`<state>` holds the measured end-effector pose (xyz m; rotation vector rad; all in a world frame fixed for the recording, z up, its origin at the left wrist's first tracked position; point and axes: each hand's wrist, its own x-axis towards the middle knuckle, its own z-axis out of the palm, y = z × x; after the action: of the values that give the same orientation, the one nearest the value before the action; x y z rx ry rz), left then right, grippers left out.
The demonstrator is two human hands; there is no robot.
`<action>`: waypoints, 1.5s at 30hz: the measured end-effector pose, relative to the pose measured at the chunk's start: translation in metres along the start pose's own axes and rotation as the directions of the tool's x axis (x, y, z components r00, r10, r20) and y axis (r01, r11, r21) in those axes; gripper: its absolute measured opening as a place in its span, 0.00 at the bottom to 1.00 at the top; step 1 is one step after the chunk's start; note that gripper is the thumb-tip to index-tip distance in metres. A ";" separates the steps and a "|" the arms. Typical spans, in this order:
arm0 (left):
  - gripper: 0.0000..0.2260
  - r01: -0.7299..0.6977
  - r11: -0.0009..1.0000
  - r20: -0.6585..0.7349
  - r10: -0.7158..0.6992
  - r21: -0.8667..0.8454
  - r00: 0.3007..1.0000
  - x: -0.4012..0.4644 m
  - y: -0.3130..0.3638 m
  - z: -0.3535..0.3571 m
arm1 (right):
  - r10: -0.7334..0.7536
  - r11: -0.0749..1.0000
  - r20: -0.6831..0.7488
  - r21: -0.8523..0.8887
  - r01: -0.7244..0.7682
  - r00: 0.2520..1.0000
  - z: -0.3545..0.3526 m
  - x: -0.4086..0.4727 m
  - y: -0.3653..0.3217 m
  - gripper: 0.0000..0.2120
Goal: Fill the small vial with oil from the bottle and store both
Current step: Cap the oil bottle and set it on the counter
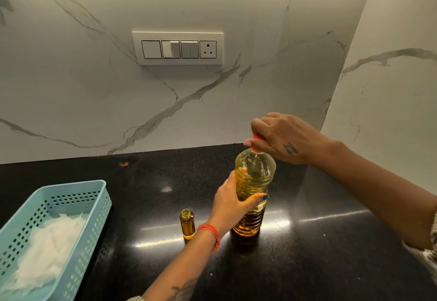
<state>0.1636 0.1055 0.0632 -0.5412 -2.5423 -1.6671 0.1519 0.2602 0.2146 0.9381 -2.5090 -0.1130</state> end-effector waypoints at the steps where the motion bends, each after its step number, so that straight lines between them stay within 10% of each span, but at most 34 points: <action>1: 0.26 0.000 1.000 -0.001 0.000 0.001 1.000 0.000 0.000 -0.001 | -0.046 0.999 -0.019 -0.021 0.046 0.999 0.000 0.001 0.002 0.22; 13: 0.27 0.011 1.000 -0.024 -0.012 -0.018 1.000 0.000 -0.002 0.003 | 0.070 0.996 -0.135 0.065 -0.061 0.988 0.019 0.013 -0.009 0.06; 20: 0.28 -0.004 1.000 -0.014 0.004 -0.008 1.000 0.001 0.001 0.000 | 0.322 0.944 -0.155 0.132 -0.303 0.934 0.024 0.000 -0.026 0.18; 23: 0.29 -0.001 1.000 0.034 0.002 -0.019 0.999 -0.001 0.001 -0.003 | 0.542 0.759 -0.108 0.488 -0.431 0.834 0.029 -0.026 -0.039 0.24; 27: 0.34 0.110 0.964 0.026 -0.106 -0.241 0.994 -0.020 -0.007 0.000 | 0.852 0.219 0.094 0.830 -0.513 0.515 0.070 -0.078 -0.058 0.16; 32: 0.18 0.341 0.841 0.008 -0.372 -0.420 0.928 -0.039 -0.024 0.014 | 0.710 -0.291 0.554 0.793 -0.535 0.435 0.130 -0.105 -0.100 0.18; 45: 0.14 0.382 0.789 0.001 -0.435 -0.482 0.900 -0.001 -0.038 0.013 | 0.693 -0.330 0.563 0.803 -0.496 0.450 0.168 -0.083 -0.081 0.17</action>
<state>0.1546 0.1032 0.0239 0.1191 -2.2741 -2.4147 0.1808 0.2375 0.0142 -0.4063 -2.2088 2.1707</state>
